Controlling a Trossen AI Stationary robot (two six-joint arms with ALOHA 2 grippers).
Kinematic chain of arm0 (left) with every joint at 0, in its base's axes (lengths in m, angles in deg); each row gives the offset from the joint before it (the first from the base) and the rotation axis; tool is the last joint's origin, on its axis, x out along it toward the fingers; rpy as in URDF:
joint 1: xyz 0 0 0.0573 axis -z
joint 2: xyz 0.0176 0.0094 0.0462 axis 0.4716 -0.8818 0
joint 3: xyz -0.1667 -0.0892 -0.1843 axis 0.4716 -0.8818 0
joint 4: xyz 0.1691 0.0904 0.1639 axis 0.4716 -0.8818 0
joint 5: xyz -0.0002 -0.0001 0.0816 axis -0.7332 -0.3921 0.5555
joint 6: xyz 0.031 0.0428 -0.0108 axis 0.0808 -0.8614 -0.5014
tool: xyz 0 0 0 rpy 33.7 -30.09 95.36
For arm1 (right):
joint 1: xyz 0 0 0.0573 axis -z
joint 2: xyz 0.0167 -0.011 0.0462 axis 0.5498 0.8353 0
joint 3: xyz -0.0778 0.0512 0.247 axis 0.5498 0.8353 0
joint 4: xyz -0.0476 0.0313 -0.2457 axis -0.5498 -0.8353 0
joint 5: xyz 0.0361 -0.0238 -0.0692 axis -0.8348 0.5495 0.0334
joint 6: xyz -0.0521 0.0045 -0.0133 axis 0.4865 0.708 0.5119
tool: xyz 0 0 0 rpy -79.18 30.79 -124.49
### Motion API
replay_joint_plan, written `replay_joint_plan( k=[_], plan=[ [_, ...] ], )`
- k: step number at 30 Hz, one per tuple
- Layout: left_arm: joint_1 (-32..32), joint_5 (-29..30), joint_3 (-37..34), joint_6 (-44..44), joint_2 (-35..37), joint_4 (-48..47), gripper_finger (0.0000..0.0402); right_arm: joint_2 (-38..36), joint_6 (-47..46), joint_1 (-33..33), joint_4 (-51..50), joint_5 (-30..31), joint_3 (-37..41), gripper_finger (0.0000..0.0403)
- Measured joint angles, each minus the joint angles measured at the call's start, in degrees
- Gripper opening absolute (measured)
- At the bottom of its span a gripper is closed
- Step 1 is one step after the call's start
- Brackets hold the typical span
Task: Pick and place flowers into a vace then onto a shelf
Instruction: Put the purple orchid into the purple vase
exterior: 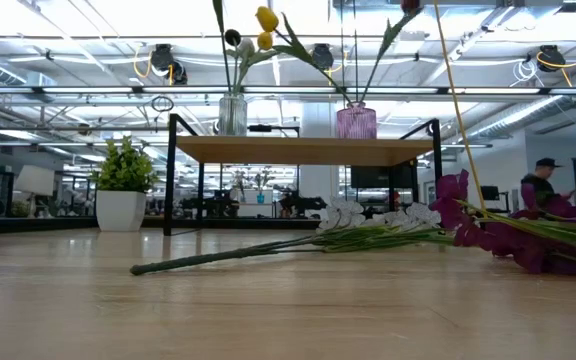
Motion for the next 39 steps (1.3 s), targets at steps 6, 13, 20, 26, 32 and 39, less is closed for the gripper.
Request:
replay_joint_plan(
  k=[6,13,20,26,32,39],
  plan=[
    [0.00,0.00,0.00,-0.04,0.00,-0.08,0.0198,-4.20,0.10,-2.11,-0.06,-0.03,0.00,0.0194],
    [0.00,0.04,0.00,-0.02,0.00,-1.81,0.0198,-7.30,-6.88,-7.17,-3.92,-17.34,0.00,0.0186],
    [0.00,0.15,0.00,2.70,0.00,-4.78,0.0198,-4.31,-26.25,-12.99,-17.88,-32.08,0.25,0.0185],
    [-0.22,-0.65,0.02,9.37,-0.83,-11.21,0.0198,-1.23,-44.82,-18.75,-29.26,-42.57,10.46,0.0185],
    [-0.74,-3.35,-0.09,12.22,-4.30,-13.72,0.0198,-1.15,-59.50,-26.02,-23.10,-54.59,27.04,0.0185],
    [-1.80,-3.33,-0.07,13.32,-6.46,-13.67,0.0198,0.33,-78.99,-32.96,5.88,-58.53,45.23,0.0185]
  ],
)
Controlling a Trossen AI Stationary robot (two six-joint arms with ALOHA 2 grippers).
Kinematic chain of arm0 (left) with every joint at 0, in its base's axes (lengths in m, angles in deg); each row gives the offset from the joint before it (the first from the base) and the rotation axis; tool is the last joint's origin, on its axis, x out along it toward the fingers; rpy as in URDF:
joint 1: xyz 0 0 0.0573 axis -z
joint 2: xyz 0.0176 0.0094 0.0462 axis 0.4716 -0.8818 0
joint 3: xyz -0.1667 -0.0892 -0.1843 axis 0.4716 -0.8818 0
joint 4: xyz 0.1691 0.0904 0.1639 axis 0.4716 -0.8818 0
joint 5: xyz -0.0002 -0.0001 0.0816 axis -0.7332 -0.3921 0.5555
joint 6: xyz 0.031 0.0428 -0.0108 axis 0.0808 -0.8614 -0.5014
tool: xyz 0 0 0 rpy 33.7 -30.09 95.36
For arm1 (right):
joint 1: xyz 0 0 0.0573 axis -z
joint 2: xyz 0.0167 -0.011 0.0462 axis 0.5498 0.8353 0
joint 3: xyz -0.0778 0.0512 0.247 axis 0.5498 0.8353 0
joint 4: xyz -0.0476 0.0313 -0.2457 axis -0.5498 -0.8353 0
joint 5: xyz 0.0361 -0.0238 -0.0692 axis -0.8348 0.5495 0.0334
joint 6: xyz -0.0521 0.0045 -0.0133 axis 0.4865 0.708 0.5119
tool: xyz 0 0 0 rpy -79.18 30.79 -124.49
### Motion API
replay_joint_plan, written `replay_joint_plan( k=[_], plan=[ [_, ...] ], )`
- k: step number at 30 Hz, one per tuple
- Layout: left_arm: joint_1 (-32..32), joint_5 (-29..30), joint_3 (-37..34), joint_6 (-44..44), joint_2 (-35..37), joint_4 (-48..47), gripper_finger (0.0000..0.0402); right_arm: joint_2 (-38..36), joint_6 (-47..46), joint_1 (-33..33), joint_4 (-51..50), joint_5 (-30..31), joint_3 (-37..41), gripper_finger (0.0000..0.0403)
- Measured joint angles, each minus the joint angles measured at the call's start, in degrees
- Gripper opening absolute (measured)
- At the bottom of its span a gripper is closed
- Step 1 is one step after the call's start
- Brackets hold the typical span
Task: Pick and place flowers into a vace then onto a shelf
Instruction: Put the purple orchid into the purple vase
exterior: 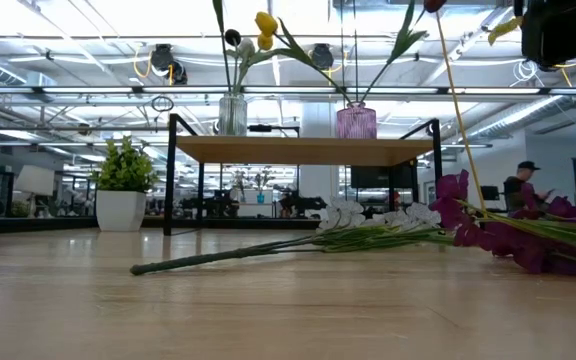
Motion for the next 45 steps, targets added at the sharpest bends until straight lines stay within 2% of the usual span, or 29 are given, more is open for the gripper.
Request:
replay_joint_plan(
  k=[3,6,10,13,18,21,24,28,33,41,45],
  plan=[
    [-0.37,0.00,0.00,1.28,-0.03,0.12,0.0198,1.98,-7.79,-1.67,15.70,0.10,5.91,0.0185],
    [-0.33,-0.03,0.00,1.65,-0.03,0.10,0.0198,4.93,-12.79,-3.22,23.22,2.56,9.63,0.0185],
    [-0.30,-0.13,0.00,1.63,-0.03,0.11,0.0198,9.23,-15.86,-4.41,23.40,4.66,10.48,0.0185],
    [-0.30,-0.13,0.00,1.37,-0.03,0.10,0.0198,12.38,-18.44,-4.53,28.14,6.69,10.50,0.0185],
    [-0.59,-0.15,0.01,1.17,-0.03,0.07,0.0198,18.47,-22.11,-4.46,31.96,13.63,10.46,0.0185],
    [-0.63,-0.15,0.02,1.19,-0.03,0.07,0.0198,21.53,-23.94,-4.47,32.48,13.93,10.46,0.0185],
    [-0.63,-0.84,0.02,0.46,-0.03,0.05,0.0198,24.04,-24.37,-4.99,33.92,15.06,10.43,0.0185],
    [-0.66,-1.07,0.04,-1.67,-0.03,0.03,0.0198,26.48,-22.49,-4.81,35.30,20.71,10.24,0.0179],
    [-0.99,-1.24,0.04,-3.64,-0.03,0.02,0.0198,28.13,-16.87,-3.69,41.22,24.88,10.38,0.0138],
    [-1.11,-1.24,0.04,-5.78,-0.03,-0.01,0.0198,29.89,-7.85,-0.74,44.34,25.36,10.51,0.0014],
    [-1.11,-1.24,0.04,-5.74,-0.03,0.00,0.0198,28.80,-5.69,0.18,49.05,24.08,10.48,0.0006]
  ],
)
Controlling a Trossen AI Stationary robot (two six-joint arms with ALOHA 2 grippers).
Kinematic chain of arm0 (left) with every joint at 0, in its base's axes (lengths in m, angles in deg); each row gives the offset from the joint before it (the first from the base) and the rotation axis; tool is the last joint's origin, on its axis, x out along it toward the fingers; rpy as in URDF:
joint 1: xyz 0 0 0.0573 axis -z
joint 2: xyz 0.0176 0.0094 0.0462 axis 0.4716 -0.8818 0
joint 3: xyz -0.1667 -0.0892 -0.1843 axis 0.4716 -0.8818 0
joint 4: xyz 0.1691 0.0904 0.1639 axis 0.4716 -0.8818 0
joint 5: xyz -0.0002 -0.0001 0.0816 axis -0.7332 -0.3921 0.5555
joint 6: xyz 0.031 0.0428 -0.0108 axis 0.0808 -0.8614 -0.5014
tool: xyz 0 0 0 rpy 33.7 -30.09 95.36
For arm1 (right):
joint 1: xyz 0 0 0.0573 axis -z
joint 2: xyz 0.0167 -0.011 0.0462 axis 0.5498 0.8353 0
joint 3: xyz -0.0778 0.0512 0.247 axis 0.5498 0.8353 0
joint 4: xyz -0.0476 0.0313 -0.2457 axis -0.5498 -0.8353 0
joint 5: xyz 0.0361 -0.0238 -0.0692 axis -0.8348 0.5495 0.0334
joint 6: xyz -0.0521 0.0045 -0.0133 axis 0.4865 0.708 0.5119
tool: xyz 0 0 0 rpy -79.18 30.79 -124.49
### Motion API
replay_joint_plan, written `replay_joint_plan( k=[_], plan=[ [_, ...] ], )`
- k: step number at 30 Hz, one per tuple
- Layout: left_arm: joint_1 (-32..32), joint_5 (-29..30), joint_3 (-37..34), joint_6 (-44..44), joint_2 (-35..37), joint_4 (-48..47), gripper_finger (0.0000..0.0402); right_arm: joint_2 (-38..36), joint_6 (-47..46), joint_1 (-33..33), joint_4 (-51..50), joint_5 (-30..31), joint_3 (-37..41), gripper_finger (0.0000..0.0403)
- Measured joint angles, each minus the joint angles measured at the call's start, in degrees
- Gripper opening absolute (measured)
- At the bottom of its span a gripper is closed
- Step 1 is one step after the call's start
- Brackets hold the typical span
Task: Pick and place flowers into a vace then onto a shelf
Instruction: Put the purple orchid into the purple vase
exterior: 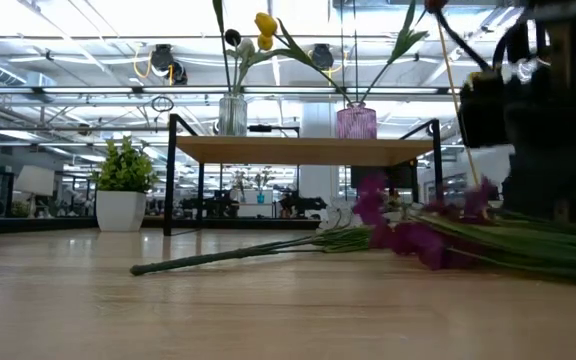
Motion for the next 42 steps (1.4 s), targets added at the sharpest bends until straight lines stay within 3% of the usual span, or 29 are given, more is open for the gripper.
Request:
replay_joint_plan(
  k=[5,13,19,28,35,38,42],
  plan=[
    [0.00,0.00,0.02,0.39,0.00,0.03,0.0198,-5.38,2.39,0.03,1.65,-0.04,0.00,0.0001],
    [0.00,0.02,0.02,0.64,0.00,0.54,0.0198,-15.76,6.20,0.04,-8.94,0.62,-0.02,0.0001],
    [0.00,0.02,0.02,2.52,0.00,0.77,0.0198,-22.89,9.92,0.29,-10.74,7.61,-0.02,0.0001],
    [0.00,0.11,0.02,3.23,0.00,2.30,0.0198,-31.34,16.00,1.53,-11.45,11.42,-0.96,0.0000],
    [-0.16,0.25,0.04,3.21,0.09,2.24,0.0198,-39.09,32.87,5.00,2.27,16.16,-3.92,0.0000],
    [-0.26,2.21,0.04,3.55,0.70,2.06,0.0198,-41.50,44.64,6.28,6.72,18.58,-7.82,0.0000],
    [-0.26,4.96,0.04,3.87,2.48,1.91,0.0198,-42.01,65.69,6.69,5.60,21.26,-17.45,0.0000]
  ],
)
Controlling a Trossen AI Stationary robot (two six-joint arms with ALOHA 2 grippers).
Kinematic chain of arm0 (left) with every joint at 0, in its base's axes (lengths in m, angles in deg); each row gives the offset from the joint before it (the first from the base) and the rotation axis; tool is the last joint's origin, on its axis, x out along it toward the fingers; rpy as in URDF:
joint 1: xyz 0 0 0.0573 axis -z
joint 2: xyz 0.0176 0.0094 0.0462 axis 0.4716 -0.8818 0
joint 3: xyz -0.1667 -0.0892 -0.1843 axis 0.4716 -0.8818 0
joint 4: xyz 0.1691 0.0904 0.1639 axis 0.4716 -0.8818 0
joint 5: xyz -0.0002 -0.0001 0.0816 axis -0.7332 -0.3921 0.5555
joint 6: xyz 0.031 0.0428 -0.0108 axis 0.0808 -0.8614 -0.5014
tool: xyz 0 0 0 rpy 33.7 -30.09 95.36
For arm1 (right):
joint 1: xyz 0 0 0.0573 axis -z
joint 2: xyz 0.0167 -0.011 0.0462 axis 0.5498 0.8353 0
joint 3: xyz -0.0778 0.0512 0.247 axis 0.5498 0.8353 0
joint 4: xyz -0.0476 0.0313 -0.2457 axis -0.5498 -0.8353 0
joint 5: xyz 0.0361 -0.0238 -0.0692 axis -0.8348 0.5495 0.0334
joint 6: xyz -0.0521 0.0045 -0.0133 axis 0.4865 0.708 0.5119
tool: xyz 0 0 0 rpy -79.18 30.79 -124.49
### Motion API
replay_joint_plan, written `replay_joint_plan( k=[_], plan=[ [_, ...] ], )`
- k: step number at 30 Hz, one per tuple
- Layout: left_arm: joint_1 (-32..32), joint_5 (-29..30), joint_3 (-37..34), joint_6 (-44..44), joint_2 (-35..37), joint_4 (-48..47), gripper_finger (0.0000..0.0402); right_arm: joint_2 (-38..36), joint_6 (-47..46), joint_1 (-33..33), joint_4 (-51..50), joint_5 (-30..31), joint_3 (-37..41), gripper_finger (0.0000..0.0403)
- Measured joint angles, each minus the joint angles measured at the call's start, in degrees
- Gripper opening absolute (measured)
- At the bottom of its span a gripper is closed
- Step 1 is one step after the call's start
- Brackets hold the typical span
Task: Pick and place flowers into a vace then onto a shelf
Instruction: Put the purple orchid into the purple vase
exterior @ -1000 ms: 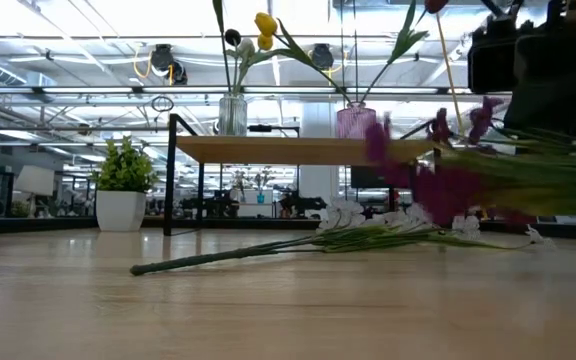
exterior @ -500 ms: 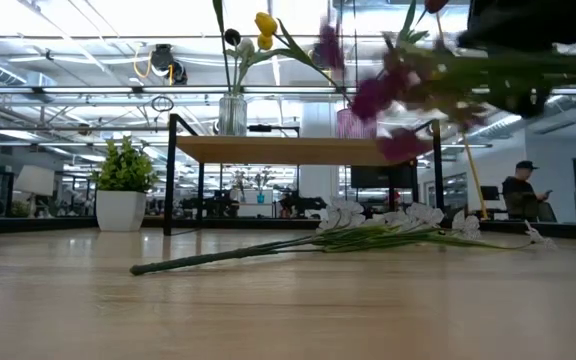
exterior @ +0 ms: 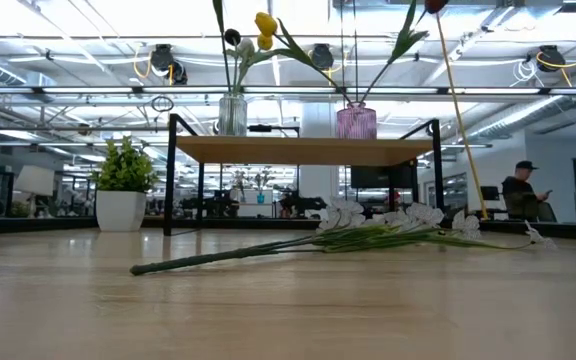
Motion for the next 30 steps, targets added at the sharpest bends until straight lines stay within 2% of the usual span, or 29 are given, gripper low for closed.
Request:
replay_joint_plan(
  k=[2,7,10,15,20,26,30],
  plan=[
    [0.00,0.31,0.00,0.02,0.44,0.00,0.0198,1.00,10.64,0.00,-3.13,2.15,-5.89,0.0000],
    [-0.11,0.80,0.00,-0.27,0.99,-0.19,0.0198,5.63,32.39,0.22,-11.60,14.85,-18.37,0.0000],
    [-0.11,0.85,0.00,-1.24,1.15,-0.03,0.0198,8.52,39.20,1.69,-10.78,15.13,-21.69,0.0000],
    [-0.11,0.83,0.00,-1.30,1.11,-0.12,0.0198,12.07,43.73,6.57,-10.47,15.17,-22.74,0.0000],
    [0.25,0.80,0.00,-1.25,1.11,-0.15,0.0198,14.94,43.96,12.37,-10.46,17.64,-21.94,0.0000],
    [0.77,0.74,0.00,-1.23,1.09,-0.16,0.0198,16.82,40.59,16.41,-10.30,17.54,-21.89,0.0000],
    [1.08,0.70,0.00,-1.22,1.09,-0.16,0.0198,18.17,33.51,18.40,-10.99,17.49,-21.89,0.0000]
  ],
)
